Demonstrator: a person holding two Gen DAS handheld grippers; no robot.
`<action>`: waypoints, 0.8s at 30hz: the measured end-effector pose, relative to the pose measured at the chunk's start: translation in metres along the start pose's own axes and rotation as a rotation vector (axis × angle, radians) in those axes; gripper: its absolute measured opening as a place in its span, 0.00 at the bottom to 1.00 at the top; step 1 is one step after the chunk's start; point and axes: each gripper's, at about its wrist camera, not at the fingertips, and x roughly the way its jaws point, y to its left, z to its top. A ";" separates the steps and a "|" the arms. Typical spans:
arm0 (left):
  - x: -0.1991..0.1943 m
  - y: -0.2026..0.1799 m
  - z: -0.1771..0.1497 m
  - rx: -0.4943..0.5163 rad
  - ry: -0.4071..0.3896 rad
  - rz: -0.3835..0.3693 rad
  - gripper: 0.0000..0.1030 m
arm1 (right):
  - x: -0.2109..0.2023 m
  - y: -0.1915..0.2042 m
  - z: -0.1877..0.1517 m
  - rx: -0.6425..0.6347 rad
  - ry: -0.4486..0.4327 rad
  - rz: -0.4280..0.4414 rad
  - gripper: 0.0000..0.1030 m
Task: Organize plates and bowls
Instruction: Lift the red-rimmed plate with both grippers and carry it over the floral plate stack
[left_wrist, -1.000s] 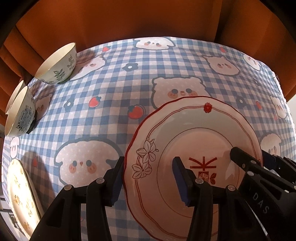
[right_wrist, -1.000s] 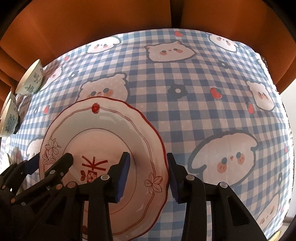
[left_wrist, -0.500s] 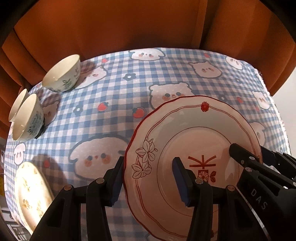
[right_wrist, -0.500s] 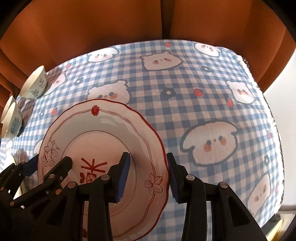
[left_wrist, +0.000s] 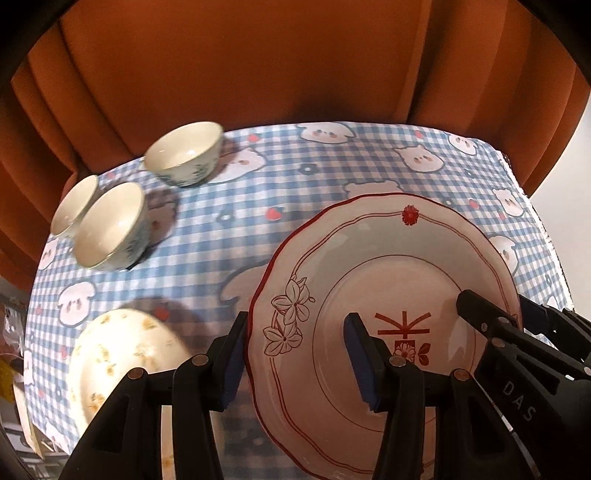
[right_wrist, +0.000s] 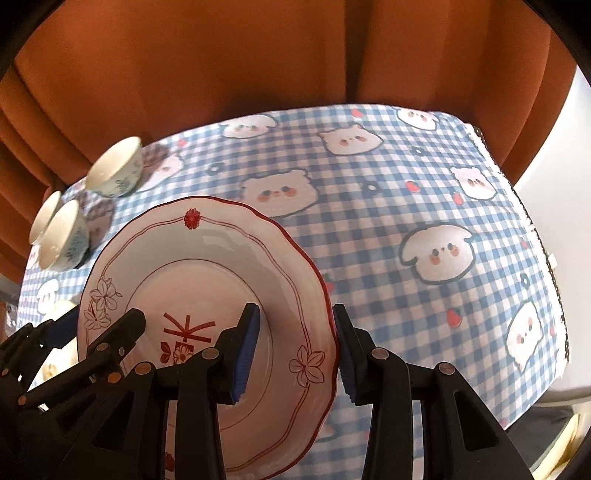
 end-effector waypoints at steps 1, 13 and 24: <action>-0.003 0.006 -0.003 -0.002 -0.003 -0.002 0.50 | -0.003 0.005 -0.002 0.000 -0.004 0.002 0.42; -0.033 0.073 -0.037 -0.009 -0.045 -0.012 0.50 | -0.030 0.074 -0.034 -0.015 -0.045 0.000 0.42; -0.030 0.147 -0.073 -0.047 -0.010 0.018 0.50 | -0.022 0.146 -0.066 -0.051 -0.006 0.034 0.42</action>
